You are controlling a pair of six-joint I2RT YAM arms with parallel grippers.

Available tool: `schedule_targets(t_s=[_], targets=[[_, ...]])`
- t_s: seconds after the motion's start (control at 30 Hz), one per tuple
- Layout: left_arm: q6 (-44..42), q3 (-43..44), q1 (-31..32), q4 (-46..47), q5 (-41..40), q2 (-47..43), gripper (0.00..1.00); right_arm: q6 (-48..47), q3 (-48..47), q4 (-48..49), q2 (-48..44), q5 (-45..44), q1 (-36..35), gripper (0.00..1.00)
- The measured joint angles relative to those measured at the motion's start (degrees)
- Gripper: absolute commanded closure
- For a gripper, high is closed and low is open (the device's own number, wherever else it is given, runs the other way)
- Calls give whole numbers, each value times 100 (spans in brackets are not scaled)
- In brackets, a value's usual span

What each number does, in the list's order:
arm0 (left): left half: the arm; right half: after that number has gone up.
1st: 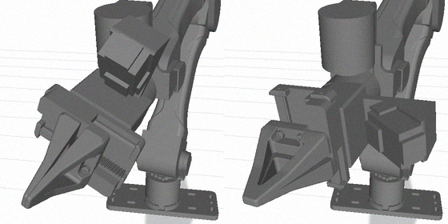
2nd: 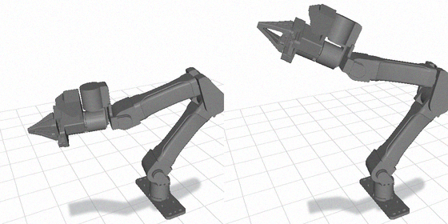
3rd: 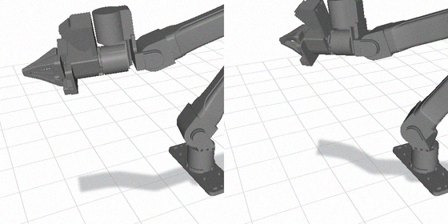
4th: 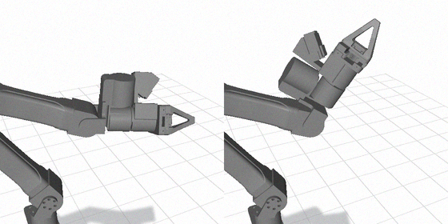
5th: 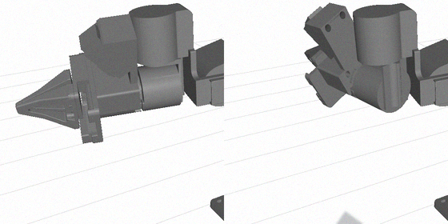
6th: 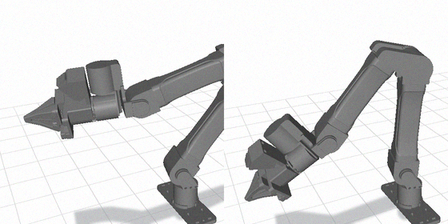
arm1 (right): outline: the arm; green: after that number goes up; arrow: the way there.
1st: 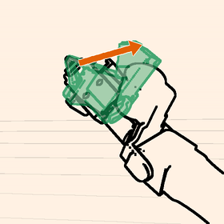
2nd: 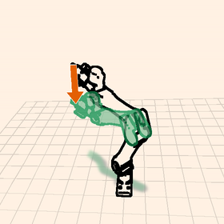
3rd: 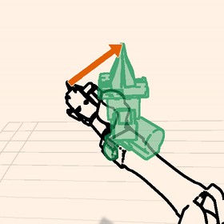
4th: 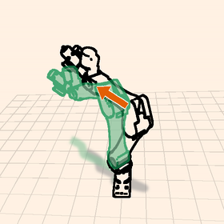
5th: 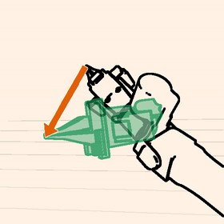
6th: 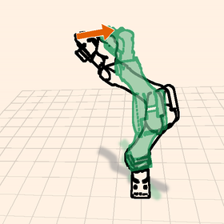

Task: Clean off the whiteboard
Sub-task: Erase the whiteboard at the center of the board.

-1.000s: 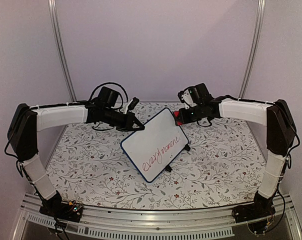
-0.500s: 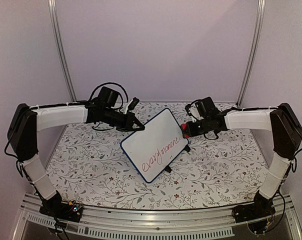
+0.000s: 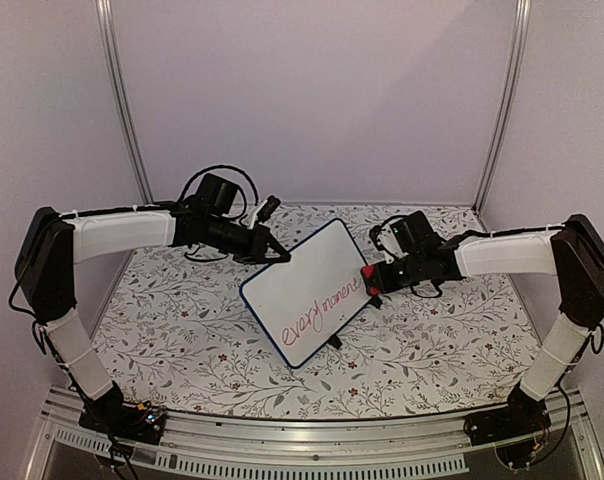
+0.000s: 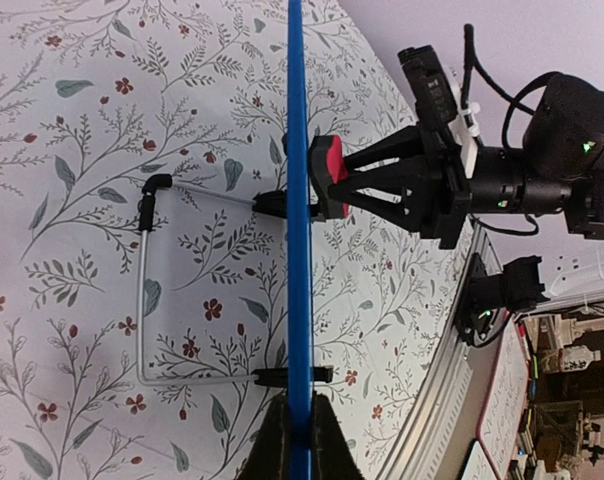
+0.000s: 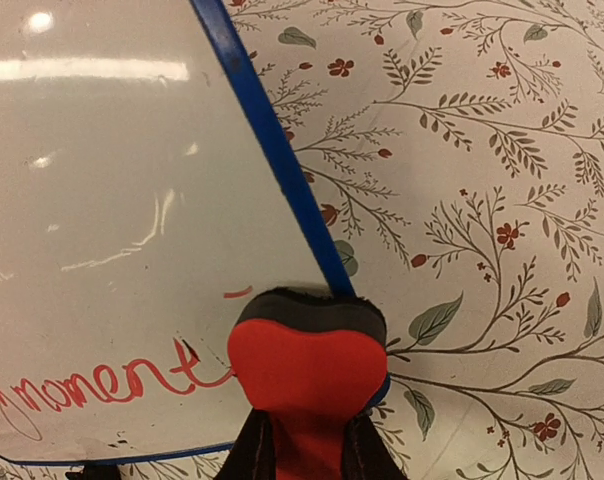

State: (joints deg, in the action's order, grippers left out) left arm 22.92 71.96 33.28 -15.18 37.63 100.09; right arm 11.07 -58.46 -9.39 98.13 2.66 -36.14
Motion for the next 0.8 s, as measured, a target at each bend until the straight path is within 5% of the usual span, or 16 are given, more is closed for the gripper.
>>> schedule_targets(t_s=[0.8], targets=[[-13,0,59,-44,2,0,100,-146,-39,-170,-37,345,-55,97]])
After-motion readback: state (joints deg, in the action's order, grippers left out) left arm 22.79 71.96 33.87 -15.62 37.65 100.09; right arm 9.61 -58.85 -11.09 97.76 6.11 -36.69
